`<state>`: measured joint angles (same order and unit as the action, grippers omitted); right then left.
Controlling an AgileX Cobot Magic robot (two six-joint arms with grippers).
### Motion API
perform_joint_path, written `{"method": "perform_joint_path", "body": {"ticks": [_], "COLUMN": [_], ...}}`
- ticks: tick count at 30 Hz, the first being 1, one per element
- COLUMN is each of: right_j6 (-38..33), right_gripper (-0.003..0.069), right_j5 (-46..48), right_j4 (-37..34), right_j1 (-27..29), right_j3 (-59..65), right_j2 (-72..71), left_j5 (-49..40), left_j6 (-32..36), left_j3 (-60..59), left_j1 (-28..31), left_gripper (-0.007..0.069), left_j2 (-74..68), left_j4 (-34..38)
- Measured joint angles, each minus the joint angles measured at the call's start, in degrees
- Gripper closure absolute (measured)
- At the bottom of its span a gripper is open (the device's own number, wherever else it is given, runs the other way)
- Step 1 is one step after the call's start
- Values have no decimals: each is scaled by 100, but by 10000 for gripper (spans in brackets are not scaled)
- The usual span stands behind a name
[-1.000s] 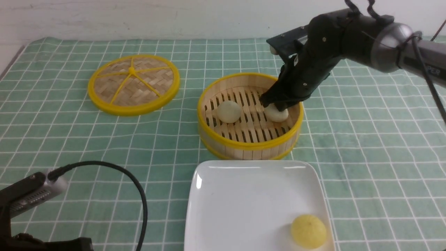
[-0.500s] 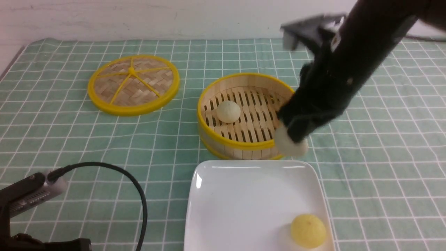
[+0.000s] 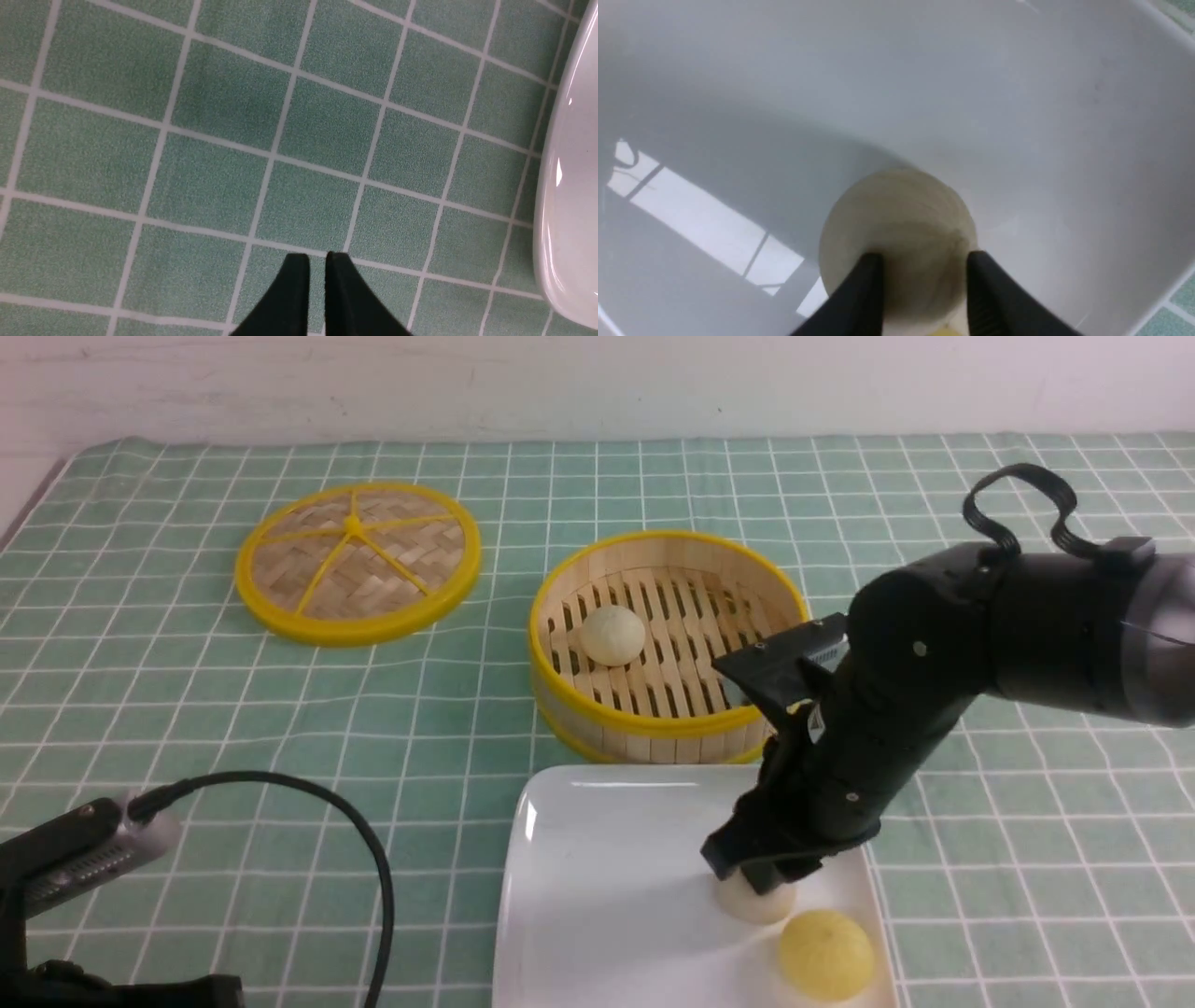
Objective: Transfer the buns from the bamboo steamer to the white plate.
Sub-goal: 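Reach into the bamboo steamer and grasp a bun with the left gripper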
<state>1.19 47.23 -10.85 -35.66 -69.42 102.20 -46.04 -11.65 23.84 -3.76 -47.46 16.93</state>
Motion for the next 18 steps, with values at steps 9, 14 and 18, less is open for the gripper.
{"method": "perform_joint_path", "body": {"ticks": [9,14,18], "right_j6": [17,114,341], "right_gripper": [256,447,638], "right_j5": [2043,2276,2297], "right_j4": [1025,1504,1459], "right_j1": [0,0,0], "right_j3": [-1118,-990,-322], "right_j2": [-849,-1637,-2560], "left_j5": [319,217,-362], "left_j6": [0,365,1075], "left_j3": [170,981,2150], "left_j1": [0,0,0], "left_gripper": [529,528,531], "left_j2": [-78,-628,-1550], "left_j4": [6,-6,-20]}}
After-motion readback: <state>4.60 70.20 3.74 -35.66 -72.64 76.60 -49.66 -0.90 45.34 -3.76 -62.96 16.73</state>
